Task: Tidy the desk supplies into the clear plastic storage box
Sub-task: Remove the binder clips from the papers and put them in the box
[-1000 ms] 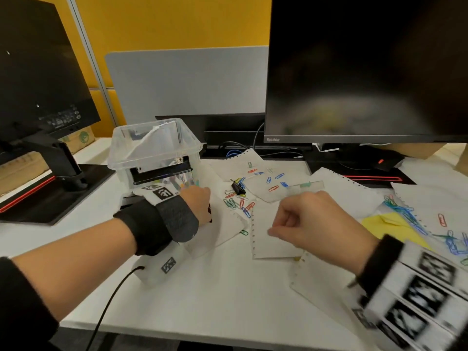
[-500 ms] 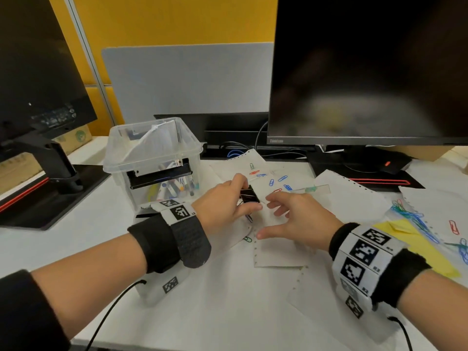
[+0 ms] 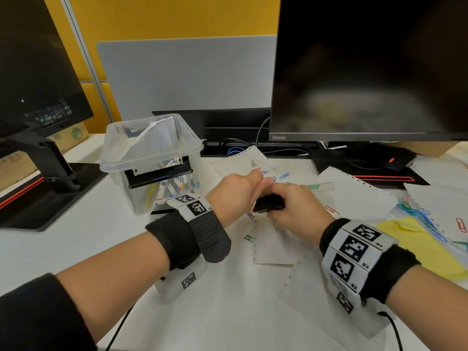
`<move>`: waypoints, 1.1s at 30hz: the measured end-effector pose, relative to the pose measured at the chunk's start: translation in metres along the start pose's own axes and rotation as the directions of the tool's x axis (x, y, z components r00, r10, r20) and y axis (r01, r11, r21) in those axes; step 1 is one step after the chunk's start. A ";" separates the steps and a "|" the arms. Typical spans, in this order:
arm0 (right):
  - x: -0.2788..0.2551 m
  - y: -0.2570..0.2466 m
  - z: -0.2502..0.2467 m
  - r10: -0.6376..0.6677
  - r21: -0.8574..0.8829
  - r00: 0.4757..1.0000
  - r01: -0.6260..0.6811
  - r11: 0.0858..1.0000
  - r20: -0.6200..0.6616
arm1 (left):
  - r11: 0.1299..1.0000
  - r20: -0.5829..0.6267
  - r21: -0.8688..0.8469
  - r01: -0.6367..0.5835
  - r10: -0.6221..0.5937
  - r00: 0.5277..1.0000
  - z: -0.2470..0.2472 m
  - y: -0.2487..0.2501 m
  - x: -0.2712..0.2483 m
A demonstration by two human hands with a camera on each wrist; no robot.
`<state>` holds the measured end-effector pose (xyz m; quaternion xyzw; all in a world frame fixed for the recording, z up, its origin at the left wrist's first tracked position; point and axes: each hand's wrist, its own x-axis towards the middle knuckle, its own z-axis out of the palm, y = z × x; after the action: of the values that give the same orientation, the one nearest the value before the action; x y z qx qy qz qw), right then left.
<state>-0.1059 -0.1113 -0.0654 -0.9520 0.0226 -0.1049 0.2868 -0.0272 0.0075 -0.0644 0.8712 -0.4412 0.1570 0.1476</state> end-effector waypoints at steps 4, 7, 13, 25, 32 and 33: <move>0.000 0.003 0.001 -0.057 0.029 0.998 0.056 0.998 0.028 | 0.998 -0.101 0.043 -0.045 0.049 0.994 0.002 -0.010 0.010; 0.000 0.003 -0.002 -0.074 0.042 0.997 0.073 0.996 0.028 | 0.999 -0.090 0.020 -0.044 0.046 0.995 0.002 -0.012 0.016; 0.001 0.007 -0.007 -0.101 -0.003 0.991 0.101 0.995 0.093 | 0.981 0.087 -0.195 0.017 0.000 0.996 0.006 -0.013 0.015; 0.006 0.008 -0.007 0.071 0.167 0.960 -0.027 0.986 -0.269 | 0.893 0.081 -0.447 0.050 -0.015 0.997 0.006 -0.011 0.010; 0.006 0.004 -0.001 -0.020 0.091 0.969 0.044 0.995 -0.247 | 0.918 0.116 -0.395 -0.023 0.075 0.990 0.007 -0.006 0.012; 0.007 0.005 0.001 -0.028 0.083 0.967 0.050 0.995 -0.253 | 0.917 0.116 -0.400 -0.005 0.056 0.992 0.007 -0.006 0.012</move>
<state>-0.0984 -0.1158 -0.0672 -0.9175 0.0354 -0.2315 0.3214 -0.0149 -0.0004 -0.0666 0.8239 -0.4859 0.0112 0.2913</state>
